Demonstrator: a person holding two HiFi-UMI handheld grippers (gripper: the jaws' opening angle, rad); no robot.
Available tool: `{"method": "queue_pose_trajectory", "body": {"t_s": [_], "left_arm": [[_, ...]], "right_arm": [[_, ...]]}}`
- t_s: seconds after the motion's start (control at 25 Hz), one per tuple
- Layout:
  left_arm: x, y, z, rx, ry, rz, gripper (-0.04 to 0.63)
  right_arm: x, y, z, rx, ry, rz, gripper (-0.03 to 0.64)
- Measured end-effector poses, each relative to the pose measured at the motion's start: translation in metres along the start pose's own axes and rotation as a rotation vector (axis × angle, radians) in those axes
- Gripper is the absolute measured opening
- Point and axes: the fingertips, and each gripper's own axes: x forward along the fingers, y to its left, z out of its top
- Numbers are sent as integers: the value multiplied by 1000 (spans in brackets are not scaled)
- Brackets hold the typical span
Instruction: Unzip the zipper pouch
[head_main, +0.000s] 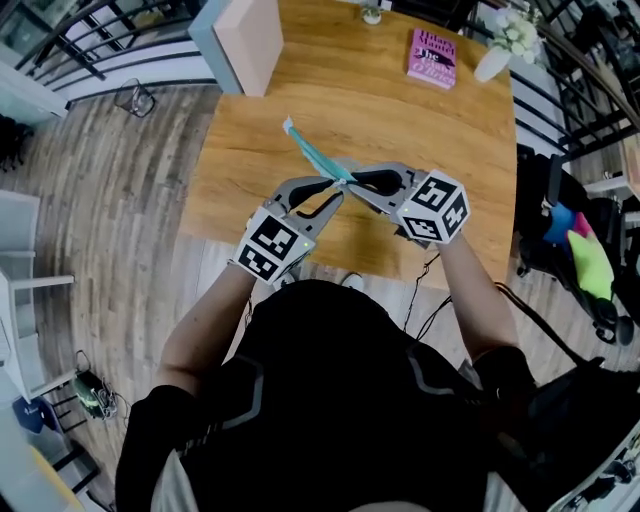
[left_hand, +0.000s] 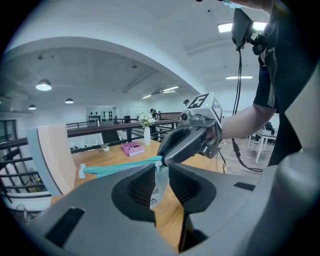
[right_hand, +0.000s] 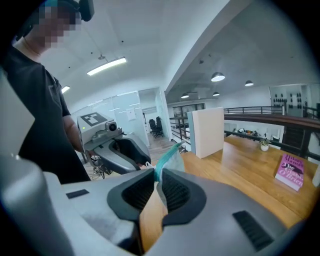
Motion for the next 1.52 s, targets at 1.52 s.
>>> {"method": "queue_pose_trajectory", "body": {"t_s": [1.52], "left_arm": [[-23,33,21,-101,-73,-16,29]], "right_arm": [[1,17,28,-74,100,-37,51]]}}
